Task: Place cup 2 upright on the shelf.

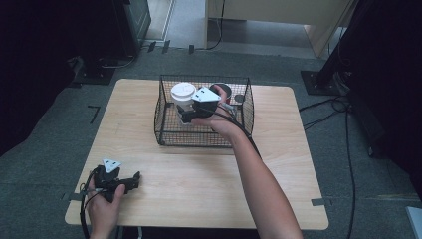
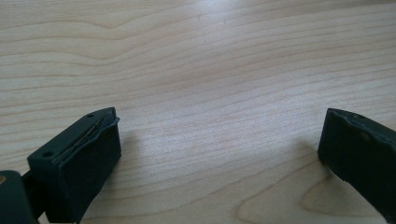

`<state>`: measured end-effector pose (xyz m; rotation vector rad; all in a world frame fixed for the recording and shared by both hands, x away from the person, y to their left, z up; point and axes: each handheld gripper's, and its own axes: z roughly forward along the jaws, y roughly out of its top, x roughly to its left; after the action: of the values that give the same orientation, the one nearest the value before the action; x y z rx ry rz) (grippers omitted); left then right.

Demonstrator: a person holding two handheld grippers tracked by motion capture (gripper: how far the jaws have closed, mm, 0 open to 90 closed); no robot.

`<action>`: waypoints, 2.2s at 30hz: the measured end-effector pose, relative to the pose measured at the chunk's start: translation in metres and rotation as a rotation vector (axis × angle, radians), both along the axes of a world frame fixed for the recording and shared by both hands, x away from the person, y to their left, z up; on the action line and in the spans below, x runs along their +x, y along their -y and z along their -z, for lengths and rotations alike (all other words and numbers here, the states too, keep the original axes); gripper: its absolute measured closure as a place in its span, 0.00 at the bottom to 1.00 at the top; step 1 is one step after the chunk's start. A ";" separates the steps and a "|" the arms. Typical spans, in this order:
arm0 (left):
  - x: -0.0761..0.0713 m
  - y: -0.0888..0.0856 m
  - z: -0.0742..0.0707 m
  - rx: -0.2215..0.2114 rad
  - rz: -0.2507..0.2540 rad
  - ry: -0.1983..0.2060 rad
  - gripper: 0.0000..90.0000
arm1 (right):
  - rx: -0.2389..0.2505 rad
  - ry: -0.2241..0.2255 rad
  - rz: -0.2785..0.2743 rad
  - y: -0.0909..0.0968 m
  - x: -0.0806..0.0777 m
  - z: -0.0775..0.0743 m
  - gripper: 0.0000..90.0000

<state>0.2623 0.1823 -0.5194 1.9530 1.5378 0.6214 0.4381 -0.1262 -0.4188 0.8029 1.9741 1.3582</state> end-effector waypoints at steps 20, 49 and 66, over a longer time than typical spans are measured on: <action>0.000 0.000 0.000 0.000 0.000 0.001 0.00 | 0.031 0.070 0.001 0.043 -0.040 -0.027 0.00; 0.000 0.000 0.000 0.004 0.003 0.000 0.00 | 0.101 0.107 0.093 0.130 -0.098 -0.023 0.00; 0.000 0.000 0.000 0.001 0.001 0.000 0.00 | 0.134 0.081 0.167 0.161 -0.121 0.005 0.00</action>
<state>0.2623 0.1824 -0.5194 1.9545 1.5366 0.6221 0.3166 -0.2877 -0.4242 0.9369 1.7279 1.4113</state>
